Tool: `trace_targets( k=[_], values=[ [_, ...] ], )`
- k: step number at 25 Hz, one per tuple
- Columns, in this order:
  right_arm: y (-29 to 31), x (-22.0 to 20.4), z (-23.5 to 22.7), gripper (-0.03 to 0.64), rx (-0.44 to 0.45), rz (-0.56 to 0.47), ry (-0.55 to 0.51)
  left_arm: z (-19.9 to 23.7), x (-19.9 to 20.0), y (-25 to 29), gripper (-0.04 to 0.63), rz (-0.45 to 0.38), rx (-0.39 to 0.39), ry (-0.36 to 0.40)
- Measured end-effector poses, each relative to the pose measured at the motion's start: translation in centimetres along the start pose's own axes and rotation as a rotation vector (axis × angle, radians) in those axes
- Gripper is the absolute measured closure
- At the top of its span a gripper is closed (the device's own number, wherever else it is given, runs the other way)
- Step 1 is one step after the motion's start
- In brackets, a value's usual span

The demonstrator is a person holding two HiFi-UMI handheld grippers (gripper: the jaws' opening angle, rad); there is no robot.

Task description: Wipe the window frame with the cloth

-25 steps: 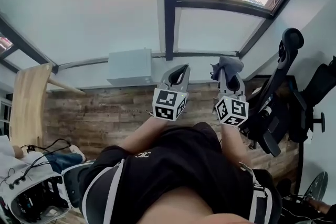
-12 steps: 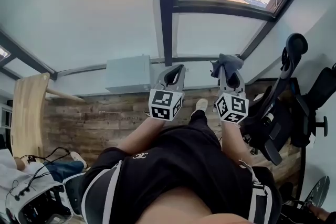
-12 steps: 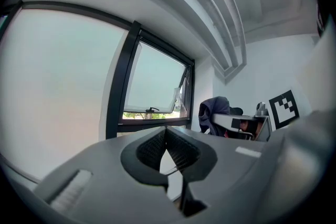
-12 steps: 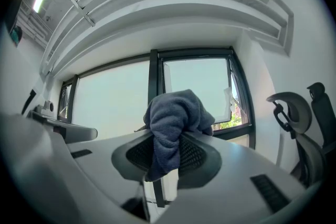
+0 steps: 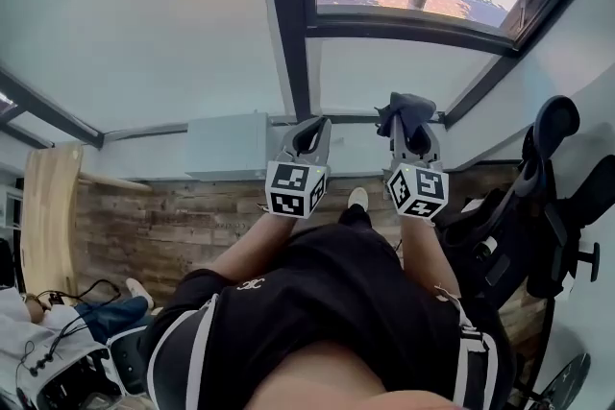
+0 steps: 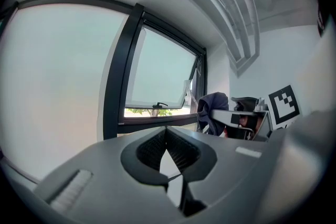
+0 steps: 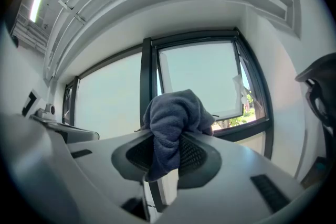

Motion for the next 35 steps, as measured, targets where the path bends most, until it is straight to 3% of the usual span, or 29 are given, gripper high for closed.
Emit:
trace_targets(
  k=[17,22,27,35],
  values=[
    [18.5,0.2,-9.5,0.518,0.137,0.082,0.030,4.1,4.1,19.3,0.586,0.044,0.084,-0.021],
    [21.7,-0.1,-9.7,0.519,0.171,0.104,0.029,5.4,3.6,21.3,0.586,0.066,0.118,-0.053],
    [24.7,-0.4,-9.3,0.520,0.193,0.123,0.028,7.3,5.2,23.2,0.586,0.047,0.124,-0.028],
    [30.2,-1.3,-6.1,0.520,0.271,0.157,0.012,11.8,6.3,22.8,0.586,0.029,0.196,-0.020]
  ],
)
Point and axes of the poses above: the fingertips, and each gripper's own axes: y forward along the fingers, z to its left, x out of its top, the point moved 8 cm from there along -y, backward along the fingers, and after that the axes turned 10 degrees about -x, right-handed, at the moved point
